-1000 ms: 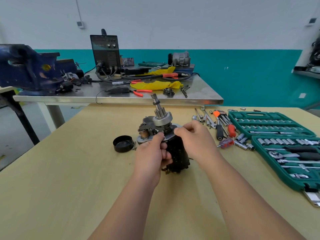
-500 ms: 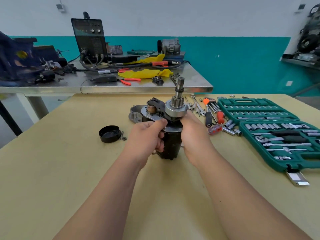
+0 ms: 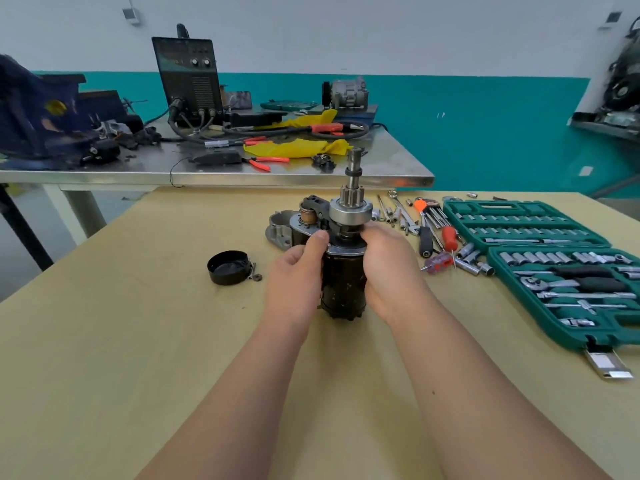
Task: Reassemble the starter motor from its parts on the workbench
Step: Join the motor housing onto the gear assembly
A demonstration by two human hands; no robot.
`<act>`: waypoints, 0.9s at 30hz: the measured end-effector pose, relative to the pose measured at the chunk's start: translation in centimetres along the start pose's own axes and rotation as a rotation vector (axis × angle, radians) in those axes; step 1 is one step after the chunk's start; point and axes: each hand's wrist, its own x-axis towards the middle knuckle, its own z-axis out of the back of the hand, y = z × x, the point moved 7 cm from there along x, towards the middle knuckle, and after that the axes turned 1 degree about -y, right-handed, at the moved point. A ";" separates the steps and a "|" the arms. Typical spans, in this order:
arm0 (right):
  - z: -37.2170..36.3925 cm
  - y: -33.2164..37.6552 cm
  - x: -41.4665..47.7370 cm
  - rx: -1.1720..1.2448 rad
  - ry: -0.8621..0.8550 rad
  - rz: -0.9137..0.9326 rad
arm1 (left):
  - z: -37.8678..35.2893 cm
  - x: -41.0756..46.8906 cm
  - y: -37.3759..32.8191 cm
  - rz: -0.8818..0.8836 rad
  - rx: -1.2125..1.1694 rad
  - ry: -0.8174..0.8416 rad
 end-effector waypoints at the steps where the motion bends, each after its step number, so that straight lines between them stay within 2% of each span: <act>1: 0.0 0.0 0.0 -0.022 -0.030 0.004 | 0.0 -0.1 0.5 0.034 -0.016 -0.026; 4: 0.2 -0.2 -0.5 -0.037 -0.081 0.008 | -0.2 -0.3 0.9 0.063 -0.084 -0.080; 10: 0.2 0.1 -1.4 0.020 -0.154 0.025 | -0.3 -2.3 -0.2 -0.168 -0.083 -0.218; 15: 0.0 -0.2 -2.2 0.106 -0.143 0.004 | -1.7 -2.8 0.8 -0.036 -0.284 -0.217; 18: 0.6 -0.6 -3.1 0.153 -0.092 0.042 | -1.5 -2.6 0.6 -0.051 -0.291 -0.223; 21: 0.9 -0.4 -4.2 0.007 -0.044 0.139 | -1.2 -1.6 0.5 -0.063 -0.273 -0.135; 27: 1.7 1.4 -4.1 -0.376 -0.070 0.274 | -1.4 -0.2 -0.1 -0.036 -0.187 0.010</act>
